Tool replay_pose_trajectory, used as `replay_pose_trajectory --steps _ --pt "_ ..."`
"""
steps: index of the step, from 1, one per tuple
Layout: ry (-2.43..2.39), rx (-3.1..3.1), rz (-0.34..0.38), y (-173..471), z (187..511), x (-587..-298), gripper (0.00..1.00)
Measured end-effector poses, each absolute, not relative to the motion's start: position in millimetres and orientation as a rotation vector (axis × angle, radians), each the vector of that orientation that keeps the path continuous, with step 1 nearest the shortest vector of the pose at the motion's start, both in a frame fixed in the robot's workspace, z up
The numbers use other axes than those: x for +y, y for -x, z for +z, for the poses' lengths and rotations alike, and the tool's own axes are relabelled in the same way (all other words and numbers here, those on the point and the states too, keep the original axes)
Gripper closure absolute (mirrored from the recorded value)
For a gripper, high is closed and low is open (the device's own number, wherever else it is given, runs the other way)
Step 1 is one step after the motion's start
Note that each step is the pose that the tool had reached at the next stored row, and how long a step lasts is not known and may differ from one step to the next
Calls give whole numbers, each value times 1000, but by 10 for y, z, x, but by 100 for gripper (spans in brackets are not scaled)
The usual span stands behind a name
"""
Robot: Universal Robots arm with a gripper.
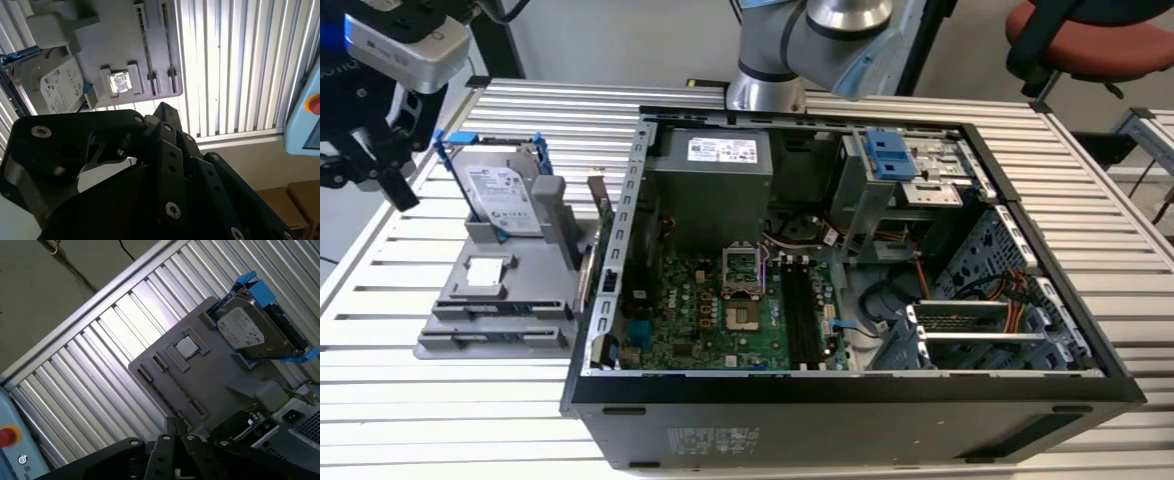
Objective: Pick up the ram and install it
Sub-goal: 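Pick up the ram and move it above insertion slot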
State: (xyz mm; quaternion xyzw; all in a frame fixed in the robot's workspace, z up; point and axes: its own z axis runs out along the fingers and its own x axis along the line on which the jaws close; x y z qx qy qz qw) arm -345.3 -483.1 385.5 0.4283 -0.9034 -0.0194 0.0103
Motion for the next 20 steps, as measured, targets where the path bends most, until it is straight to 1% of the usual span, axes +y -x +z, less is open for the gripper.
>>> replay_pose_trajectory --steps 8,20 --pt "-1433 -2790 -61 3453 3861 -4805 100" --pt "-1710 -2624 -60 3453 3885 -4804 100"
